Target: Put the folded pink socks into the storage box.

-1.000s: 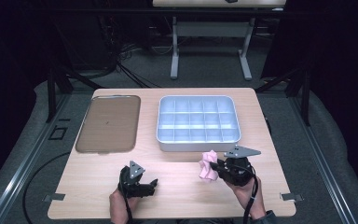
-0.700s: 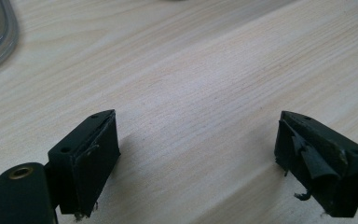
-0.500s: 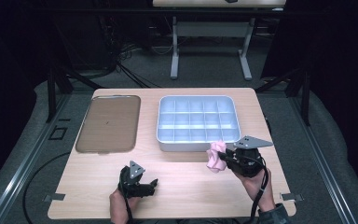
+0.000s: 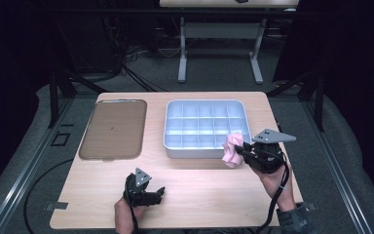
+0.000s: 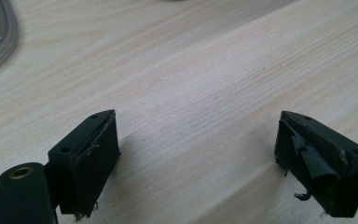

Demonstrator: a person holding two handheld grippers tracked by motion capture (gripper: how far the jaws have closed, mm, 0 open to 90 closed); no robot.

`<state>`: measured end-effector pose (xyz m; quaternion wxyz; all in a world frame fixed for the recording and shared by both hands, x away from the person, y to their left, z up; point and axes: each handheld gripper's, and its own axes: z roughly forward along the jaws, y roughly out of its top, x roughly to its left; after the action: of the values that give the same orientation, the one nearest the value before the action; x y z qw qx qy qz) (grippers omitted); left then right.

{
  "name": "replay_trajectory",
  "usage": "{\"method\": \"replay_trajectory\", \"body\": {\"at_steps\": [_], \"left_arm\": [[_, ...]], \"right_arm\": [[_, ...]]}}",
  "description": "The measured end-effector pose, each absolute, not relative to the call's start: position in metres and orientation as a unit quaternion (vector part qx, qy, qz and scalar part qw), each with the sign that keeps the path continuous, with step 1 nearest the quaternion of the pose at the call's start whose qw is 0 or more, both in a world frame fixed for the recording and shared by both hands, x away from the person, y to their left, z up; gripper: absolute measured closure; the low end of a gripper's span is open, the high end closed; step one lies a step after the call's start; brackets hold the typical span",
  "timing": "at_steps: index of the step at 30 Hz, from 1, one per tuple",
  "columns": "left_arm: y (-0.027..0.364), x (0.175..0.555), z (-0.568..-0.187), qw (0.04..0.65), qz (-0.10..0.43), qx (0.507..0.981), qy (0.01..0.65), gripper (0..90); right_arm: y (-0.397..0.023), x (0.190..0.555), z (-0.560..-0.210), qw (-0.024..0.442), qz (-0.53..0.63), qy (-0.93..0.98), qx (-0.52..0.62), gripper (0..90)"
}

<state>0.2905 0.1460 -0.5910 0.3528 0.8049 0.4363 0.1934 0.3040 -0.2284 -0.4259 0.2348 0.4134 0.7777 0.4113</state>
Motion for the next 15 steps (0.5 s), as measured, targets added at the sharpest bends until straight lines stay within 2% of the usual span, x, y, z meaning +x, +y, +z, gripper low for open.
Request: {"method": "replay_trajectory", "body": {"at_steps": [15], "left_arm": [[0.146, 0.291, -0.591, 0.351, 0.194, 0.805, 0.437, 13.3]], "right_arm": [[-0.243, 0.332, -0.419, 0.272, 0.393, 0.769, 0.425, 77.4]]}}
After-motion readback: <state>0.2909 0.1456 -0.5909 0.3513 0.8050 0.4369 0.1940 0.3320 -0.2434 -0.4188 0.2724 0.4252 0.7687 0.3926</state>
